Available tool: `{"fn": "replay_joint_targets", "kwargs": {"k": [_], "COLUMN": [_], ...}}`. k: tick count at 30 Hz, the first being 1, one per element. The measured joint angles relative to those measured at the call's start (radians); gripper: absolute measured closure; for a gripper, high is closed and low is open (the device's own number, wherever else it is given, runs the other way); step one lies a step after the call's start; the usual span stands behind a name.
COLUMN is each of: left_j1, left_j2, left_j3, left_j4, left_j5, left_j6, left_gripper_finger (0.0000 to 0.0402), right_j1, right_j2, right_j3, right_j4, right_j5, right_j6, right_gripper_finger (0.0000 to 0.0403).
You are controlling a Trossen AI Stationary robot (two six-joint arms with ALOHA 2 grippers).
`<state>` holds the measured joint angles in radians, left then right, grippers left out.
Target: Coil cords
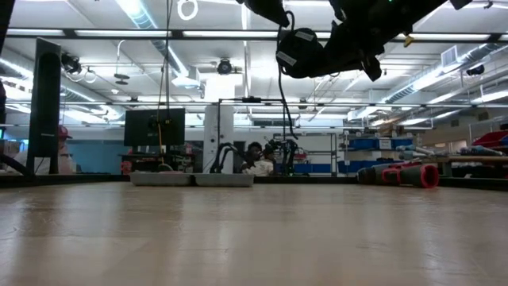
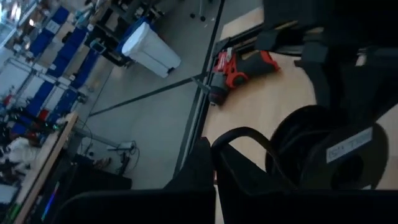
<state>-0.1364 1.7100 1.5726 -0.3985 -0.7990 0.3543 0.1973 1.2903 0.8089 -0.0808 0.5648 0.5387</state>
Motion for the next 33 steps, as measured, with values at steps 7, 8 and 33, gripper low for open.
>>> {"fn": "replay_joint_targets", "kwargs": {"k": [7, 8, 33], "left_j1": [0.005, 0.006, -0.002], "left_j2": [0.000, 0.000, -0.003], "left_j3": [0.000, 0.000, 0.000], "left_j4": [0.077, 0.083, 0.020], "left_j5": [-0.007, -0.008, 0.000], "left_j6": [0.061, 0.066, 0.091], "left_gripper_finger": [0.0400, 0.0400, 0.0315], "right_j1": [-0.083, -0.091, -0.142], "right_j2": [0.009, 0.017, 0.100], "right_j3": [0.000, 0.000, -0.001], "right_j4": [0.039, 0.059, 0.166], "right_j5": [-0.041, -0.045, -0.042], "right_j6": [-0.027, -0.038, -0.112], "right_gripper_finger": [0.0403, 0.0403, 0.0403]}}
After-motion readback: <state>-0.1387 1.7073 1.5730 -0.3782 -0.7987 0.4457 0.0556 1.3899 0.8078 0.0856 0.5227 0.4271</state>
